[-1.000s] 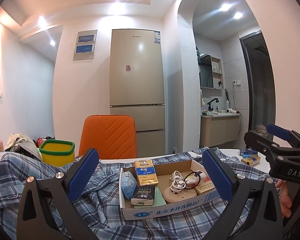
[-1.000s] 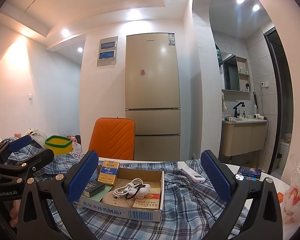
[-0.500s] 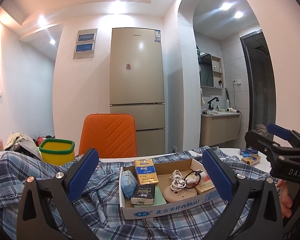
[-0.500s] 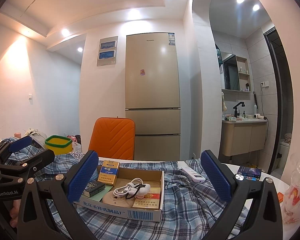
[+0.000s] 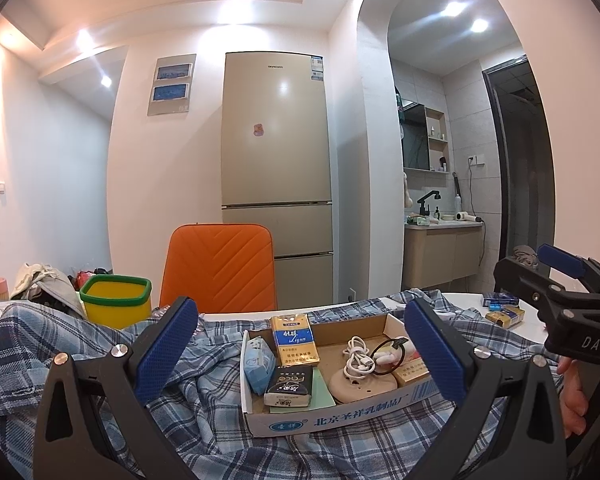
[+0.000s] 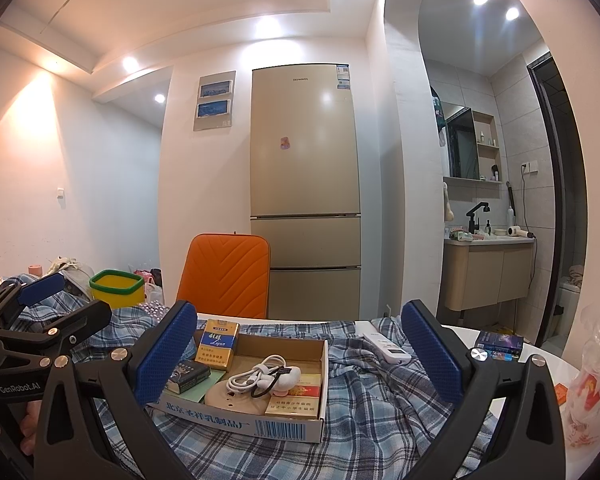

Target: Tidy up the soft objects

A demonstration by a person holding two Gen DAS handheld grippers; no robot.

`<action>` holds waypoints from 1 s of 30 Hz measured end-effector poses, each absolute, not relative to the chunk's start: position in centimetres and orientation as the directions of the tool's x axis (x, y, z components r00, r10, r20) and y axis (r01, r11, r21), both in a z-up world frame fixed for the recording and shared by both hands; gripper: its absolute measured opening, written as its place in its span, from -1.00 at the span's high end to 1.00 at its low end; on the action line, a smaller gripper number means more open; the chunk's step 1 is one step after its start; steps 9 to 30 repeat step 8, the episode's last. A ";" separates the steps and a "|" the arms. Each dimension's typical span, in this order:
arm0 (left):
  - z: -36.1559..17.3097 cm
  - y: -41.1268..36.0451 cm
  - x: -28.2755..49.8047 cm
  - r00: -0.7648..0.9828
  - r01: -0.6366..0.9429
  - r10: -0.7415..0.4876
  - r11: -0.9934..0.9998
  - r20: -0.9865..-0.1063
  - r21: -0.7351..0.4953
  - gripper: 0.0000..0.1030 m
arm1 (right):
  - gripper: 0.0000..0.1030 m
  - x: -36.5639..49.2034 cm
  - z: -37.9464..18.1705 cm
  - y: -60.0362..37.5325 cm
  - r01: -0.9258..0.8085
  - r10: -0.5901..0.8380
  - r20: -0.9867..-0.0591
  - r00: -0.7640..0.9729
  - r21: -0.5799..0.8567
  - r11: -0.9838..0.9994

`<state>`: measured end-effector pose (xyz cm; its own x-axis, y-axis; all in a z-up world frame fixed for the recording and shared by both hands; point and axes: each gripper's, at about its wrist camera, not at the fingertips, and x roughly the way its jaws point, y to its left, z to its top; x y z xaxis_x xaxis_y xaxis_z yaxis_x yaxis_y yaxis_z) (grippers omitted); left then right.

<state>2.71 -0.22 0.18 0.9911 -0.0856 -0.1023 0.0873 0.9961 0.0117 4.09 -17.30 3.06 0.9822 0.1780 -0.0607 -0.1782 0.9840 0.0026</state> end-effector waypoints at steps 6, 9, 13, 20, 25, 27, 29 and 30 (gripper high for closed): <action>0.2 -0.3 2.7 0.991 0.087 -0.086 0.996 -0.103 0.011 -1.00 | -1.00 4.1 3.1 -17.3 -0.178 0.178 -0.061 0.982 0.003 0.984; 0.2 -0.3 2.7 0.991 0.088 -0.086 0.996 -0.103 0.012 -0.99 | -1.00 4.1 3.1 -17.3 -0.178 0.178 -0.061 0.982 0.003 0.984; 0.2 -0.3 2.7 0.991 0.088 -0.086 0.996 -0.103 0.012 -0.99 | -1.00 4.1 3.1 -17.3 -0.178 0.178 -0.061 0.982 0.003 0.984; 0.2 -0.3 2.7 0.991 0.088 -0.086 0.996 -0.103 0.012 -0.99 | -1.00 4.1 3.1 -17.3 -0.178 0.178 -0.061 0.982 0.003 0.984; 0.2 -0.3 2.7 0.991 0.088 -0.086 0.996 -0.103 0.012 -0.99 | -1.00 4.1 3.1 -17.3 -0.178 0.178 -0.061 0.982 0.003 0.984; 0.2 -0.3 2.7 0.991 0.088 -0.086 0.996 -0.103 0.012 -0.99 | -1.00 4.1 3.1 -17.3 -0.178 0.178 -0.061 0.982 0.003 0.984; 0.2 -0.3 2.7 0.991 0.088 -0.086 0.996 -0.103 0.012 -0.99 | -1.00 4.1 3.1 -17.3 -0.178 0.178 -0.061 0.982 0.003 0.984; 0.2 -0.3 2.7 0.991 0.088 -0.086 0.996 -0.103 0.012 -0.99 | -1.00 4.1 3.1 -17.3 -0.178 0.178 -0.061 0.982 0.003 0.984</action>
